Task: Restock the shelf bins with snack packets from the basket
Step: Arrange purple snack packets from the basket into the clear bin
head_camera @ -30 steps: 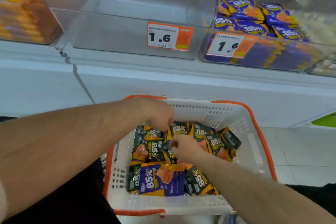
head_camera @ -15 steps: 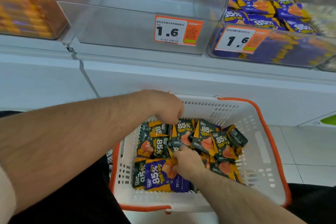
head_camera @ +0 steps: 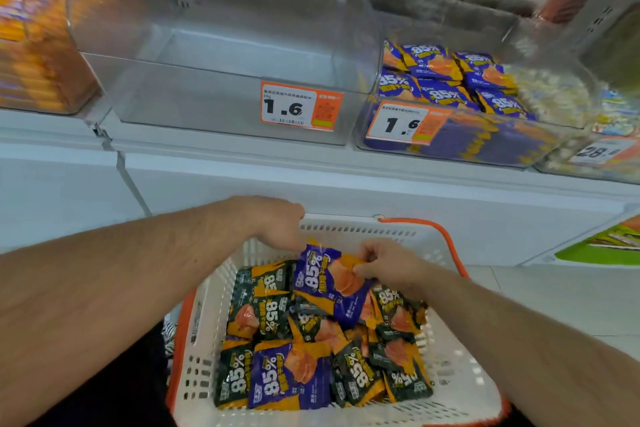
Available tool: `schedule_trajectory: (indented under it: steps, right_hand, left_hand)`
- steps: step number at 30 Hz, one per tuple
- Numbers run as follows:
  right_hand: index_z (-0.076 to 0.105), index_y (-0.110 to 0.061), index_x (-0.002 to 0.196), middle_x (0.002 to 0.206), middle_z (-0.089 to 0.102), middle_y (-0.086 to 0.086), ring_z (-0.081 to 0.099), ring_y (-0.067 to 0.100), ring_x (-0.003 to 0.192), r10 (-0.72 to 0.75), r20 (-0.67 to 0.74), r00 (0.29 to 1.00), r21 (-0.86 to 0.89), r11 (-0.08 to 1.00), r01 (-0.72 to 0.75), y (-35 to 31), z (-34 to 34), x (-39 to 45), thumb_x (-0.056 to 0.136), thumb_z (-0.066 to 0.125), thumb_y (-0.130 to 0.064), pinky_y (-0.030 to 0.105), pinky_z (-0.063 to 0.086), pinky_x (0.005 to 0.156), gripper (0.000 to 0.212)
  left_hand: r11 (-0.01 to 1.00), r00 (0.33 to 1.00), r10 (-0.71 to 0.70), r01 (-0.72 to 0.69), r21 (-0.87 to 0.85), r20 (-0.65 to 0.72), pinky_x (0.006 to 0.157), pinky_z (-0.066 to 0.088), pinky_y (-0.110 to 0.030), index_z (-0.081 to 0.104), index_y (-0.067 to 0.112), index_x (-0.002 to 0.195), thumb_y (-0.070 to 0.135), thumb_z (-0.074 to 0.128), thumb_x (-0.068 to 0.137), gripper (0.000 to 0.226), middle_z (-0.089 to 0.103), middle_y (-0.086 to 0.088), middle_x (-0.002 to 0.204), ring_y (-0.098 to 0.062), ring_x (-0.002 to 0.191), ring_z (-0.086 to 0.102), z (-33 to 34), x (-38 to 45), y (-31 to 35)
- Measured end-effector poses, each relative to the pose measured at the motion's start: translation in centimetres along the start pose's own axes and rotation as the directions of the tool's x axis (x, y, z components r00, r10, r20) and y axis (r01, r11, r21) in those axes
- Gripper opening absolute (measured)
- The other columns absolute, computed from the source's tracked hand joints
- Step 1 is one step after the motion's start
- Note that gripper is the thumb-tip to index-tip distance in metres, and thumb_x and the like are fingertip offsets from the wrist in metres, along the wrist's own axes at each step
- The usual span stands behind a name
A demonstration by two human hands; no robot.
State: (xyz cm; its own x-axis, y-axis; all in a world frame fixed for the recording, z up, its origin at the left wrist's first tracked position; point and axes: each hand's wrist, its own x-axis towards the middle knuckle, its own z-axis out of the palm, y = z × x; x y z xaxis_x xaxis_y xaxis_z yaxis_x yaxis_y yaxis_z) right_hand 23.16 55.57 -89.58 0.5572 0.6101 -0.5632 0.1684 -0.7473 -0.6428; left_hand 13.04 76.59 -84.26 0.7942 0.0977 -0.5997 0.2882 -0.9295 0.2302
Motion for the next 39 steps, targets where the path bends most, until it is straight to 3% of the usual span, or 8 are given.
schedule_trajectory:
  steps: [7, 10, 15, 19, 25, 27, 31, 39]
  right_hand:
    - [0.053, -0.010, 0.072, 0.079, 0.054, 0.017, 0.052, 0.025, 0.076, -0.082, -0.169, 0.982, 0.417, 0.897, 0.146, -3.7, -6.1, -4.0, 0.089, 0.060, 0.009, 0.039, 0.043, 0.074, 0.026]
    - [0.057, -0.011, 0.082, 0.086, 0.063, 0.011, 0.058, 0.021, 0.073, -0.171, -0.406, 0.898, 0.175, 0.949, 0.260, -4.5, -7.0, -5.3, 0.083, 0.067, 0.005, 0.036, 0.048, 0.074, 0.019]
    - [0.052, -0.022, 0.094, 0.113, 0.053, 0.000, 0.051, 0.012, 0.103, -0.667, -0.555, 0.497, -0.566, 0.741, 0.362, -6.4, -7.3, -7.8, 0.067, 0.076, -0.035, 0.020, 0.038, 0.081, 0.038]
    - [0.054, -0.017, 0.103, 0.131, 0.048, 0.007, 0.053, 0.027, 0.118, -0.665, -0.535, 0.520, -0.672, 0.708, 0.214, -7.6, -6.0, -8.0, 0.049, 0.065, -0.069, 0.040, 0.049, 0.092, 0.076]
    - [0.049, -0.018, 0.105, 0.124, 0.051, 0.003, 0.049, 0.024, 0.117, -0.658, -0.588, 0.470, -0.634, 0.736, 0.237, -8.5, -7.1, -7.4, 0.055, 0.061, -0.048, 0.039, 0.050, 0.087, 0.060]
    - [0.049, -0.019, 0.108, 0.113, 0.051, -0.001, 0.050, 0.019, 0.105, -0.627, -0.659, 0.415, -0.560, 0.778, 0.286, -9.6, -8.9, -7.8, 0.056, 0.068, -0.041, 0.033, 0.047, 0.081, 0.059]
    - [0.044, -0.032, 0.110, 0.111, 0.056, -0.002, 0.055, 0.015, 0.095, -0.380, -0.819, 0.430, -0.276, 0.918, 0.285, -12.3, -15.8, -6.9, 0.063, 0.077, -0.047, 0.030, 0.045, 0.079, 0.059]
    - [0.043, -0.027, 0.138, 0.128, 0.056, 0.006, 0.060, 0.026, 0.106, -0.113, -0.724, 0.681, -0.124, 0.992, 0.033, -13.7, -22.9, -0.1, 0.069, 0.077, -0.058, 0.040, 0.052, 0.091, 0.083]
  left_hand:
    - [0.476, 0.986, 0.107, -0.164, -0.864, -0.128, 0.083, 0.056, -0.037, 0.064, 0.017, 0.118, 0.011, 0.057, 0.098, 0.023, 0.071, -0.002, 0.115, -0.019, 0.102, 0.067, -1.7, -0.2, 1.4]
    - [0.367, 0.959, 0.054, -0.277, -0.888, -0.277, 0.057, 0.057, -0.029, 0.065, 0.017, 0.107, 0.000, 0.055, 0.096, 0.023, 0.074, -0.002, 0.096, -0.014, 0.076, 0.071, -2.9, -0.7, 2.8]
    - [0.381, 0.881, 0.022, -0.444, -0.811, -0.472, 0.047, 0.049, -0.021, 0.063, 0.016, 0.094, 0.004, 0.058, 0.095, 0.013, 0.070, 0.001, 0.081, -0.005, 0.057, 0.062, -5.1, -1.6, 5.5]
    - [0.326, 0.819, -0.040, -0.531, -0.782, -0.572, 0.047, 0.048, -0.021, 0.063, 0.018, 0.088, 0.005, 0.060, 0.094, 0.015, 0.071, 0.009, 0.068, -0.003, 0.053, 0.061, -6.7, -2.3, 6.9]
    - [0.237, 0.756, -0.082, -0.618, -0.749, -0.649, 0.051, 0.049, -0.021, 0.068, 0.021, 0.084, 0.009, 0.059, 0.095, 0.019, 0.073, 0.009, 0.070, -0.005, 0.057, 0.063, -8.1, -2.7, 8.7]
    - [0.299, 0.633, -0.161, -0.700, -0.649, -0.757, 0.060, 0.049, -0.019, 0.068, 0.027, 0.081, 0.012, 0.061, 0.093, 0.021, 0.071, 0.012, 0.071, 0.000, 0.060, 0.059, -8.6, -2.2, 8.7]
    - [0.900, 0.055, -0.055, -0.429, -0.073, -0.997, 0.088, 0.030, -0.025, 0.070, 0.021, 0.106, 0.025, 0.061, 0.078, 0.029, 0.065, 0.000, 0.110, -0.014, 0.102, 0.048, -8.5, 0.0, 6.5]
    - [0.991, 0.274, 0.131, -0.044, 0.124, -0.953, 0.103, 0.020, -0.051, 0.049, 0.021, 0.140, 0.030, 0.059, 0.061, 0.080, 0.064, -0.002, 0.124, -0.028, 0.107, 0.060, -7.0, 2.3, 4.4]
